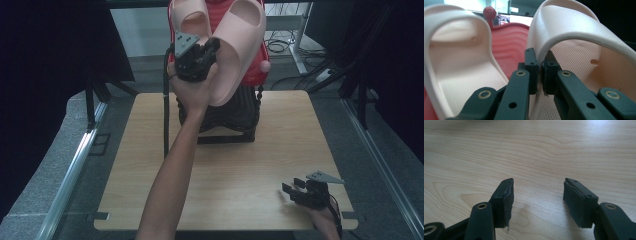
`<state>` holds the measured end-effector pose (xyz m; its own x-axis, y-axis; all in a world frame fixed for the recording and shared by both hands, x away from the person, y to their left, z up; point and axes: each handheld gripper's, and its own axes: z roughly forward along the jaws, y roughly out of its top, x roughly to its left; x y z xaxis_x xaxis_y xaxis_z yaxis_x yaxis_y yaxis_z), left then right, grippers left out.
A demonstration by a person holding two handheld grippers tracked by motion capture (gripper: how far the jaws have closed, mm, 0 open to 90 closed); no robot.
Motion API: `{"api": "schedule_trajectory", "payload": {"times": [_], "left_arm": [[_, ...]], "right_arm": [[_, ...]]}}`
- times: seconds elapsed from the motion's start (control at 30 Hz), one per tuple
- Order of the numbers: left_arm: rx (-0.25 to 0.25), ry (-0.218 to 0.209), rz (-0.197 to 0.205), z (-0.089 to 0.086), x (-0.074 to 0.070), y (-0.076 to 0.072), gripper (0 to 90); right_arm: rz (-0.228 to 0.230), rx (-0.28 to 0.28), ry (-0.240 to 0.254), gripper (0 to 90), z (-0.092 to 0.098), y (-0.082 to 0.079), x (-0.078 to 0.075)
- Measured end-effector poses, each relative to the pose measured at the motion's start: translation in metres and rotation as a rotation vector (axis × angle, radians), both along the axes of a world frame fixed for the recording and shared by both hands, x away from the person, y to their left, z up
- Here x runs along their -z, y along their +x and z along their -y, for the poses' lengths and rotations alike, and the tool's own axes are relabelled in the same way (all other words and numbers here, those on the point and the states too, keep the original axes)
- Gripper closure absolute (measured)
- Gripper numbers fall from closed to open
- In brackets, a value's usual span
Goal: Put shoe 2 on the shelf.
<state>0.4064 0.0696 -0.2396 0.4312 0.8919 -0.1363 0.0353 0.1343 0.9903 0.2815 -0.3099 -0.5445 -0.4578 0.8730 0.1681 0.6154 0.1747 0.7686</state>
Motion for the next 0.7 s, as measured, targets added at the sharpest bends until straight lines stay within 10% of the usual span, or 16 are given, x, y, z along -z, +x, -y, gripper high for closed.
{"api": "schedule_trajectory", "payload": {"times": [0.7], "left_arm": [[-0.087, 0.007, -0.061, 0.054, -0.043, 0.072, 84.7]], "right_arm": [[0.008, 0.007, 0.011, 40.9, 0.002, -0.001, -0.002]]}}
